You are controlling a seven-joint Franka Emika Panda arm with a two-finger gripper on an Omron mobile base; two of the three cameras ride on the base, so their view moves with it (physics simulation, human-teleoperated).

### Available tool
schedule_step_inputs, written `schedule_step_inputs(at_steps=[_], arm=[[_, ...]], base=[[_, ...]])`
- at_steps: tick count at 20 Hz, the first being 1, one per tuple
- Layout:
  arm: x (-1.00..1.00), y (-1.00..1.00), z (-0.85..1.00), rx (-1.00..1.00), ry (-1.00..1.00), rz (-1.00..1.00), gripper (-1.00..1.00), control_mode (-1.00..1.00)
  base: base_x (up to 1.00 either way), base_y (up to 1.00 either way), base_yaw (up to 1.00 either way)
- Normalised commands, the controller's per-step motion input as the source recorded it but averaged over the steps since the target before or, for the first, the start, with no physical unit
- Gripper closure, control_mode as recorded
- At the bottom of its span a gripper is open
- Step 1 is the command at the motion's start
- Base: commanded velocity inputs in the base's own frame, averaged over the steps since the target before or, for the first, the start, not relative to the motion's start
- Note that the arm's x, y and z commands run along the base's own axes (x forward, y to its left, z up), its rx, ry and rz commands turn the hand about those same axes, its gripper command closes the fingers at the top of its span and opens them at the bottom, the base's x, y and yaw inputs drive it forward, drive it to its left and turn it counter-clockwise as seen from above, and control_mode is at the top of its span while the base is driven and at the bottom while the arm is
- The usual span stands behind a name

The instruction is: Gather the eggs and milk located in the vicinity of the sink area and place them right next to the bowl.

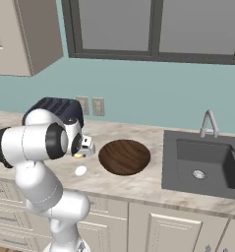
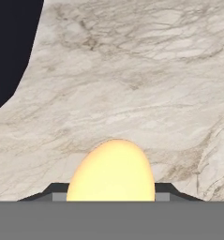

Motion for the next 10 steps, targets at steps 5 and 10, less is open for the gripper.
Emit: schedule_step_inputs(at_steps=[5, 10], arm=[[0.0, -0.02, 0.0, 0.0, 0.03, 0.0, 1.0, -1.0], [0.0, -0.07, 0.03, -0.02, 0.03, 0.02, 1.0, -1.0]], base=[[0.0, 0.0, 0.0], [0.0, 0.0, 0.0]])
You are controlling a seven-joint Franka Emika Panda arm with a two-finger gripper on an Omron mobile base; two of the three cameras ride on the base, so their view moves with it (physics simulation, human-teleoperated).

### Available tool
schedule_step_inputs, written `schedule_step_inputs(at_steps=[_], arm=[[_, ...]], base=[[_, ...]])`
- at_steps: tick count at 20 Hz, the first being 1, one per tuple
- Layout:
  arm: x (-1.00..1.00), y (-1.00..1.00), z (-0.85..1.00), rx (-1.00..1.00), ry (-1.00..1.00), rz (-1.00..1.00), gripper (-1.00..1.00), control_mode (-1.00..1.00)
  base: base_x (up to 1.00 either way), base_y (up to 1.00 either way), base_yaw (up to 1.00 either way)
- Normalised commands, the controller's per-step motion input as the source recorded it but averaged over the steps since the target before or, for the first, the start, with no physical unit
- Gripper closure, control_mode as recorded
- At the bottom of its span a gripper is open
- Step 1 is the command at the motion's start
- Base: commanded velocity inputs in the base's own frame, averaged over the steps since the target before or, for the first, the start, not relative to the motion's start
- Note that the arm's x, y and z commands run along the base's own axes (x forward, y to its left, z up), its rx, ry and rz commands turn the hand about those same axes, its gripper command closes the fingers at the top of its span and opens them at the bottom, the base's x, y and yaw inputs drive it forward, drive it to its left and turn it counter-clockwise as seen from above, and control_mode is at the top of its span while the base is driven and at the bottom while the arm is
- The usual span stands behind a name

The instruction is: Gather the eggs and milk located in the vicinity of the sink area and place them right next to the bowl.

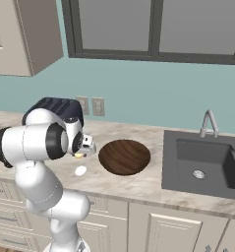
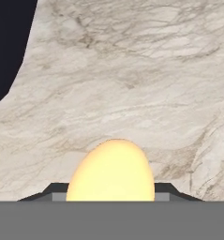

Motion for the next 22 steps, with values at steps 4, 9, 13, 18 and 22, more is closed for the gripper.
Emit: schedule_step_inputs(at_steps=[4, 9, 13, 18, 22], arm=[[0.0, -0.2, 0.13, -0.04, 0.0, 0.03, 1.0, -1.0], [0.0, -0.11, 0.12, -0.02, 0.0, 0.0, 1.0, -1.0], [0.0, 0.0, 0.08, 0.0, 0.0, -0.04, 1.0, -1.0], [0.0, 0.0, 0.09, 0.0, 0.0, -0.04, 1.0, -1.0], [0.0, 0.0, 0.14, 0.0, 0.03, 0.0, 1.0, -1.0]], base=[[0.0, 0.0, 0.0], [0.0, 0.0, 0.0], [0.0, 0.0, 0.0], [0.0, 0.0, 0.0], [0.0, 0.0, 0.0]])
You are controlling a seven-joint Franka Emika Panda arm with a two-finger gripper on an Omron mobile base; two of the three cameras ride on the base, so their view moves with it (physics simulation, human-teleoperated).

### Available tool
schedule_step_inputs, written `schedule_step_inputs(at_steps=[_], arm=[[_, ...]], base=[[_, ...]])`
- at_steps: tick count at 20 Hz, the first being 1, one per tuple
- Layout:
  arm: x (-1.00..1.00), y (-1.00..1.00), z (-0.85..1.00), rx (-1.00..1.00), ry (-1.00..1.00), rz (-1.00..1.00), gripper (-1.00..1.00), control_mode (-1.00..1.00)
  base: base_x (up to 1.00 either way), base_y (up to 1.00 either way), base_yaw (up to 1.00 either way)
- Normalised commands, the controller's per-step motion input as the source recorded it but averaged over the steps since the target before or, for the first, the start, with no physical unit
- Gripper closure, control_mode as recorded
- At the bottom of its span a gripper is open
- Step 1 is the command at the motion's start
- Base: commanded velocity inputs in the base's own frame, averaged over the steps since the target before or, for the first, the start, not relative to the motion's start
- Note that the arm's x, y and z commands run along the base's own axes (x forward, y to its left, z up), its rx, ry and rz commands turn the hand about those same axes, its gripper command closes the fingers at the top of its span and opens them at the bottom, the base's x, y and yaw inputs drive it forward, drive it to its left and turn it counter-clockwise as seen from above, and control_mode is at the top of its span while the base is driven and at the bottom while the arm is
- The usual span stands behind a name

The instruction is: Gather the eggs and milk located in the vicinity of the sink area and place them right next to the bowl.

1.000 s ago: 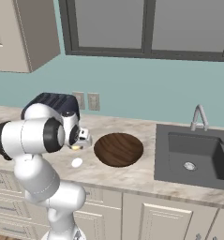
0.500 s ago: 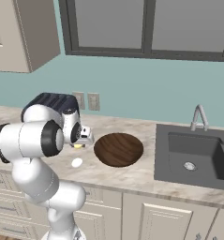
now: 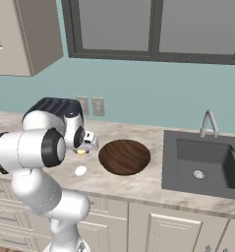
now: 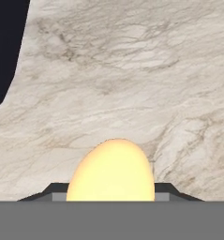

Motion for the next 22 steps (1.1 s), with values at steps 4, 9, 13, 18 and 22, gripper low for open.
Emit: schedule_step_inputs(at_steps=[4, 9, 13, 18, 22], arm=[[0.0, -0.08, 0.09, -0.02, 0.05, 0.0, 1.0, -1.0], [0.0, -0.17, 0.01, -0.04, 0.05, 0.04, 1.0, -1.0], [0.02, -0.12, 0.0, -0.07, 0.02, 0.04, 1.0, -1.0], [0.0, -0.12, 0.0, -0.07, 0.0, 0.01, 1.0, -1.0], [0.0, -0.21, 0.0, -0.05, 0.0, 0.0, 1.0, -1.0]], base=[[0.0, 0.0, 0.0], [0.0, 0.0, 0.0], [0.0, 0.0, 0.0], [0.0, 0.0, 0.0], [0.0, 0.0, 0.0]])
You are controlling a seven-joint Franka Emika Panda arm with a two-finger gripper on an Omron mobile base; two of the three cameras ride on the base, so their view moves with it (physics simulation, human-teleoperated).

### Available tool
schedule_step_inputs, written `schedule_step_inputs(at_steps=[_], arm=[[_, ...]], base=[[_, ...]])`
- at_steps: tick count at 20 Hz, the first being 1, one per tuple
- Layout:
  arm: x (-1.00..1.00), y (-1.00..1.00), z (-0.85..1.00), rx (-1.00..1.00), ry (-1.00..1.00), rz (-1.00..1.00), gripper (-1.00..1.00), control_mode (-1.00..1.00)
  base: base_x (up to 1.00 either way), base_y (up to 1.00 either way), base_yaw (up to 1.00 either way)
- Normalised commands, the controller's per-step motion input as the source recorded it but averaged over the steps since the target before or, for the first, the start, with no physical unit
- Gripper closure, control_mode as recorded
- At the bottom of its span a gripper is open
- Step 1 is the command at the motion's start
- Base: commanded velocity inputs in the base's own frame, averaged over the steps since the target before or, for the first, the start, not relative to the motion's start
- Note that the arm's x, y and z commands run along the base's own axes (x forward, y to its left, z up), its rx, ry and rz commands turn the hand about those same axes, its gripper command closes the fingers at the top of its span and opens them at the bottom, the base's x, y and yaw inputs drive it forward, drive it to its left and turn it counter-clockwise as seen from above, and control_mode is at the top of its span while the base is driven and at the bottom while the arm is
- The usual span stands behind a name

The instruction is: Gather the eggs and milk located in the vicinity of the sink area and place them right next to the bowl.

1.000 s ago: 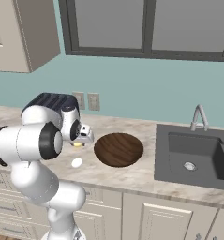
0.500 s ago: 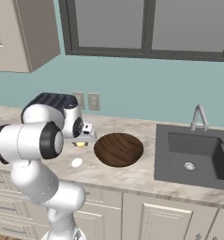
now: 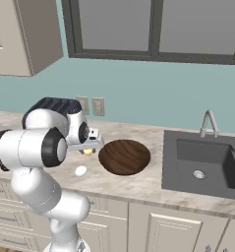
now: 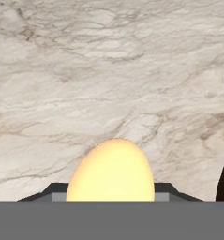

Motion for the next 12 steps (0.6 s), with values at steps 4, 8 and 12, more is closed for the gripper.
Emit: schedule_step_inputs(at_steps=[4, 8, 12], arm=[[0.0, -0.19, 0.0, -0.03, 0.0, 0.0, 1.0, -1.0], [0.08, -0.07, 0.0, -0.02, 0.0, 0.0, 1.0, -1.0], [0.08, -0.06, 0.0, -0.01, 0.0, 0.0, 1.0, -1.0]], base=[[0.0, 0.0, 0.0], [0.0, 0.0, 0.0], [0.0, 0.0, 0.0]])
